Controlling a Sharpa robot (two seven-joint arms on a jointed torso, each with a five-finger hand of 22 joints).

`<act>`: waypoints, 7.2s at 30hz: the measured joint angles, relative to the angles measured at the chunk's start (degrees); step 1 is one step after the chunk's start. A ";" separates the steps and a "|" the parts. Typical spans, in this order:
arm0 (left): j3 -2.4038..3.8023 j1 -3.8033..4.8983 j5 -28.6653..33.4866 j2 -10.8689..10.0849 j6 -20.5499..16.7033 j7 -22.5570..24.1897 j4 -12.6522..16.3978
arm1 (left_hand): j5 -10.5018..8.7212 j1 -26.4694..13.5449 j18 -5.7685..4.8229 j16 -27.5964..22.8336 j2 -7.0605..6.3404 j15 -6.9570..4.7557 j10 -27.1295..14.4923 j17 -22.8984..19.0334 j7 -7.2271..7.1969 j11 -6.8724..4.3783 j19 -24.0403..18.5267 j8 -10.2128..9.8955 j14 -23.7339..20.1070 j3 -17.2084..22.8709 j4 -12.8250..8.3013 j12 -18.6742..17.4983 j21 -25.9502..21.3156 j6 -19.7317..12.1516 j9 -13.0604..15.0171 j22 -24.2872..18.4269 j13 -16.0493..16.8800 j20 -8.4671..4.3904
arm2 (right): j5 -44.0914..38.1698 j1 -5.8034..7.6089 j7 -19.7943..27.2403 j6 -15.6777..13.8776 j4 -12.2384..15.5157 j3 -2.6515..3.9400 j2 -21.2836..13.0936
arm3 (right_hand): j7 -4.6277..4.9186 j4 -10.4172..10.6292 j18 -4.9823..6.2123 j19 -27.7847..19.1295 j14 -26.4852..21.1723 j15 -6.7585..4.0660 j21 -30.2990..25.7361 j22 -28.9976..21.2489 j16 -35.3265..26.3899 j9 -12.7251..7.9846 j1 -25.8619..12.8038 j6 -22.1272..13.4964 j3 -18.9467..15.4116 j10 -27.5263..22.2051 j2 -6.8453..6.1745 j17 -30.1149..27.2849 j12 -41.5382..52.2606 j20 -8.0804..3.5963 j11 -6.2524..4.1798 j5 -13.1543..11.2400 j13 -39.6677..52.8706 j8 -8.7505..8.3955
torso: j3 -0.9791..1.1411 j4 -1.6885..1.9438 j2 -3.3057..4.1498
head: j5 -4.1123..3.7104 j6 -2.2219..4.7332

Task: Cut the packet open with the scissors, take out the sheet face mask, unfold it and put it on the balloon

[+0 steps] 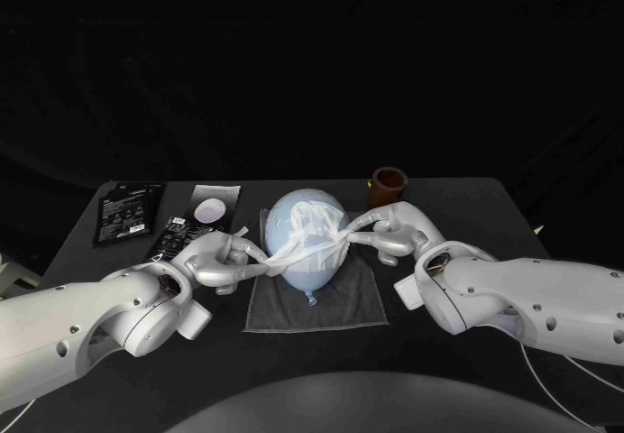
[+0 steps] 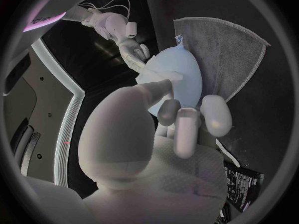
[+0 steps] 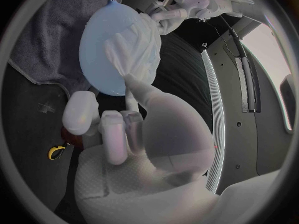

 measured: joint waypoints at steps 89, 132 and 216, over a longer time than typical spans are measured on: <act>0.12 0.13 -0.80 0.58 4.15 -1.89 -1.92 | 0.03 -5.13 -0.01 -0.49 -3.08 1.84 -7.21 0.00 3.63 2.86 -2.10 -5.17 0.19 -7.30 -0.25 -6.16 -1.49 -7.96 3.37 -3.09 -9.17 2.09 | -17.39 6.14 -18.91 16.96 0.30 -0.47 -5.52 | 4.79 2.83 1.98 -8.95 -0.10 3.20 -15.78 0.02 -1.18 -3.02 -6.52 -13.09 -8.30 -0.17 -7.95 0.01 -7.33 3.17 3.74 0.02 0.00 -3.80 | 0.04 0.00 -0.02 | 0.01 0.00; 3.27 5.41 -7.40 -0.62 0.21 10.89 -0.39 | 0.02 1.26 4.97 -15.59 -1.62 3.23 -22.32 -21.73 4.39 3.53 -19.77 -1.55 -10.88 -18.64 1.15 -14.47 -20.58 -9.73 0.87 -28.53 -23.36 3.78 | -25.72 6.27 4.35 7.87 0.13 -0.49 -3.60 | 2.59 2.66 0.89 -0.40 -0.10 2.12 -0.51 0.01 0.17 -6.81 -1.03 -6.03 -8.38 0.01 -2.10 0.02 0.09 2.05 2.46 0.94 0.01 -3.59 | 0.09 -0.07 0.02 | 0.24 0.00; 3.35 4.59 -37.65 7.74 -9.50 -6.71 -0.41 | 0.00 16.26 2.24 -1.75 5.83 1.31 -11.41 -0.37 1.19 1.25 -5.92 2.16 0.12 -27.03 13.37 -1.99 -5.65 -2.34 -4.90 -7.77 -12.52 2.03 | -45.02 3.64 -2.21 3.71 -5.44 -0.43 2.75 | 2.72 3.86 0.47 -1.57 -0.01 2.28 -2.90 0.01 0.20 -8.64 -1.26 -4.35 -10.38 0.00 -2.34 0.02 0.09 2.36 2.46 0.15 0.00 -5.64 | 0.05 -0.02 -0.03 | 0.14 0.00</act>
